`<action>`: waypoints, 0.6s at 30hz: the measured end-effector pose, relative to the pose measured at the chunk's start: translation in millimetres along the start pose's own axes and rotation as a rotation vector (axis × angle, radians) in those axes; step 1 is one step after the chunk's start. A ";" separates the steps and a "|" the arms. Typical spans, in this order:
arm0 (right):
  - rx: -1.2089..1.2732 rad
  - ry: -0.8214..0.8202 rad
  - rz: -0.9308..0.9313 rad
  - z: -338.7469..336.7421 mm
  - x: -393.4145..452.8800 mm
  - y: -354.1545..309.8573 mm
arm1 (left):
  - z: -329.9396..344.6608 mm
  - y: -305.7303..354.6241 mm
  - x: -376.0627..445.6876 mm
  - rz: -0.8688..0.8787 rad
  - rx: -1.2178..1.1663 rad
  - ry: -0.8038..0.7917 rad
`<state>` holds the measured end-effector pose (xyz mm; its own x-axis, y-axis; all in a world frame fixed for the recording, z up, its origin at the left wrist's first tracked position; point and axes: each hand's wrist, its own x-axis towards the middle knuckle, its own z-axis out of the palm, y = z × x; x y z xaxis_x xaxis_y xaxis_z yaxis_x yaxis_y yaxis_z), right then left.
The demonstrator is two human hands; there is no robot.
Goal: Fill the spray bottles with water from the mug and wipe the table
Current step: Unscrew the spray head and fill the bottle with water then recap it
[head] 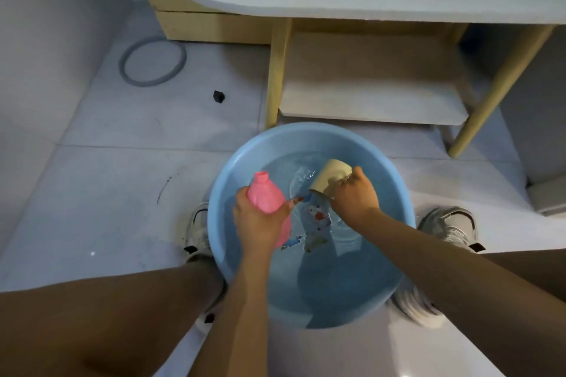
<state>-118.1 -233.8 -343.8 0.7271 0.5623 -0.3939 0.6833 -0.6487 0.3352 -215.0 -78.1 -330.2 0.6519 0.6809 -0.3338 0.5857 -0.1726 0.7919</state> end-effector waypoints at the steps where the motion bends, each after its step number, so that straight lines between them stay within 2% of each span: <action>1: 0.014 -0.020 -0.007 -1.0 1.5 -3.3 | 1.2 -2.5 0.7 -0.011 0.007 0.015; 6: 0.092 -0.058 -0.067 -0.9 0.1 -21.4 | 4.7 -9.5 1.4 -0.022 0.018 0.056; 10: 0.326 -0.139 0.130 -15.3 1.3 -11.1 | 4.3 -9.4 2.5 -0.011 -0.008 0.082; 14: 0.929 -0.303 0.431 -3.3 6.6 9.7 | 3.9 -6.9 0.6 -0.007 -0.060 0.054; 16: 1.239 -0.291 0.534 -2.0 2.4 16.7 | 5.6 -6.2 -2.0 -0.009 -0.075 0.039; 18: 1.435 -0.248 0.563 -5.7 -1.9 21.0 | 8.3 -6.7 -4.4 0.000 -0.073 0.035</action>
<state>-104.7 -245.5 -331.1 0.7303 0.0858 -0.6777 -0.4015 -0.7487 -0.5275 -217.7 -85.8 -338.3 0.6342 0.7052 -0.3170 0.5480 -0.1208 0.8277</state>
